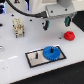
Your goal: Insert the blue gear onto the right peg, followed by the red gear
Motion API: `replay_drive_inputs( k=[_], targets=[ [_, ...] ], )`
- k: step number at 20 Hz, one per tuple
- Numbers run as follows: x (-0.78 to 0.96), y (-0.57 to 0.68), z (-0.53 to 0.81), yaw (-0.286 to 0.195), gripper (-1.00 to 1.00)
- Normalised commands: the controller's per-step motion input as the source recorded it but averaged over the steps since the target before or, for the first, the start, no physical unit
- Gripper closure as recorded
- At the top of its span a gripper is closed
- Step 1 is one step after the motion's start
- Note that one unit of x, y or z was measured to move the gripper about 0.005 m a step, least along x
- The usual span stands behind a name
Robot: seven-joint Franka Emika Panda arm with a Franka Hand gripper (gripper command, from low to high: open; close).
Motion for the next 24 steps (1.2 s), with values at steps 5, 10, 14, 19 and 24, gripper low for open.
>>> replay_drive_inputs(
  k=[5, 10, 14, 19, 24],
  targets=[
    [0.45, 0.34, 0.05, 0.000, -1.00],
    [0.26, 0.18, 0.02, 0.000, -1.00],
    [0.19, 0.05, 0.01, 0.000, -1.00],
    [0.12, 0.03, 0.00, 0.000, -1.00],
    [0.15, 0.08, 0.00, 0.000, -1.00]
  ],
)
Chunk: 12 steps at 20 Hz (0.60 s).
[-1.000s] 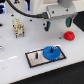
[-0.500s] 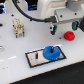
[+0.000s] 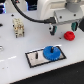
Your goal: Insert the blue gear onto the right peg, followed by the red gear
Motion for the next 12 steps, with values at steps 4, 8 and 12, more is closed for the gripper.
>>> replay_drive_inputs(
  k=[4, 8, 12],
  targets=[
    [0.08, 0.67, 0.17, 0.000, -1.00],
    [0.10, 0.12, 0.01, 0.000, -1.00],
    [0.16, 0.14, -0.03, 0.000, -1.00]
  ],
)
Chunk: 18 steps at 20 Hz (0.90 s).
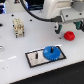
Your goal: Insert the blue gear onto the right peg, followed by the red gear
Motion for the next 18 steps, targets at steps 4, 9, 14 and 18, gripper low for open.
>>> replay_drive_inputs(
  k=[4, 9, 14, 18],
  targets=[
    [0.00, 0.05, -0.11, 0.000, -1.00],
    [-0.01, 0.15, -0.17, 0.000, -1.00],
    [0.46, 0.22, 0.01, 0.000, -1.00],
    [0.54, 0.31, 0.01, 0.000, -1.00]
  ],
)
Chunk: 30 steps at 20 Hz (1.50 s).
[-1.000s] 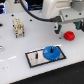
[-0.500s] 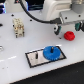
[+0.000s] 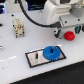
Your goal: Insert the blue gear onto the right peg, followed by the red gear
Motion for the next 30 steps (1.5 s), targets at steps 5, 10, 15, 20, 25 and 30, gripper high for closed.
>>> replay_drive_inputs(
  k=[5, 10, 15, 20, 25, 30],
  targets=[
    [0.11, 0.18, -0.04, 0.000, -1.00],
    [-0.19, 0.06, -0.08, 0.000, -1.00],
    [-0.39, 0.00, -0.01, 0.000, -1.00],
    [-0.37, 0.01, -0.05, 0.000, -1.00],
    [-0.12, 0.07, -0.13, 0.000, 1.00],
    [-0.04, 0.11, -0.09, 0.000, 1.00]
  ],
)
